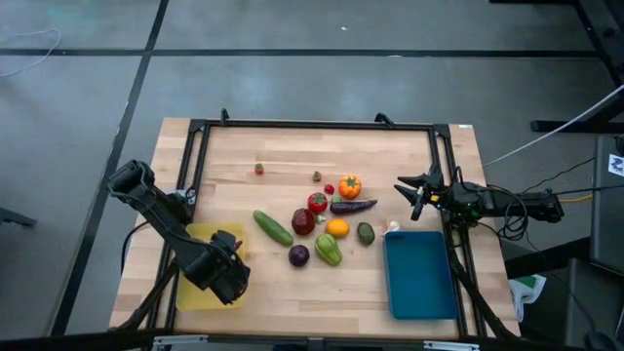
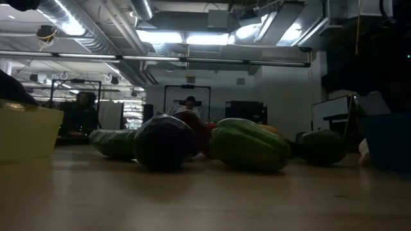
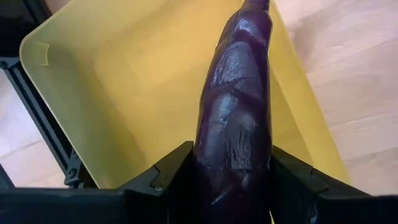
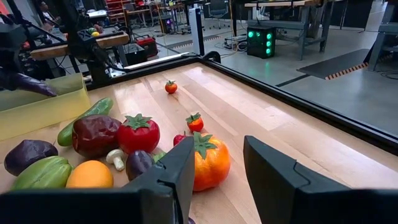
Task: Sort produce into baskets
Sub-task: Put the top eggplant into the yellow bin
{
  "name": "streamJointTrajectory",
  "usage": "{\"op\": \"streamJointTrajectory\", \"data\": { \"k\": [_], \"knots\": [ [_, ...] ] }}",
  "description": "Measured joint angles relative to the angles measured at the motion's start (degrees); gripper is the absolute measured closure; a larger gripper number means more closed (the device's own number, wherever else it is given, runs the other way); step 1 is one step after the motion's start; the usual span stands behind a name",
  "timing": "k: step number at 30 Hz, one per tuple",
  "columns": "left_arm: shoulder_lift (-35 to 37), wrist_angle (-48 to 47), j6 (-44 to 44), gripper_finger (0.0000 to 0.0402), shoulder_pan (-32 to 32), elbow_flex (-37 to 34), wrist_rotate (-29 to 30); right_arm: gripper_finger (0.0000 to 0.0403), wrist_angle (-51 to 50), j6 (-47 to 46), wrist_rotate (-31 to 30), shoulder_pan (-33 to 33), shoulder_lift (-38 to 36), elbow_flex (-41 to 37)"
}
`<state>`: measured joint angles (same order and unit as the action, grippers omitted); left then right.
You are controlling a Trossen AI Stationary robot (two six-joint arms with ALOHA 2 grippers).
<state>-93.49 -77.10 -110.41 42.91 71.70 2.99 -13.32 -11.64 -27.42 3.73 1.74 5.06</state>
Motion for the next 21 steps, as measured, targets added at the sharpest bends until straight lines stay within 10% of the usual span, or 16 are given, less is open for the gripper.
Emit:
{"op": "streamJointTrajectory", "data": {
  "k": [21],
  "knots": [
    [0.00, -0.41, 1.74, 0.0222, -0.74, -0.07, -1.90, 0.0267, -0.02, -0.02, 0.00, 0.00, 0.00, 0.00]
  ]
}}
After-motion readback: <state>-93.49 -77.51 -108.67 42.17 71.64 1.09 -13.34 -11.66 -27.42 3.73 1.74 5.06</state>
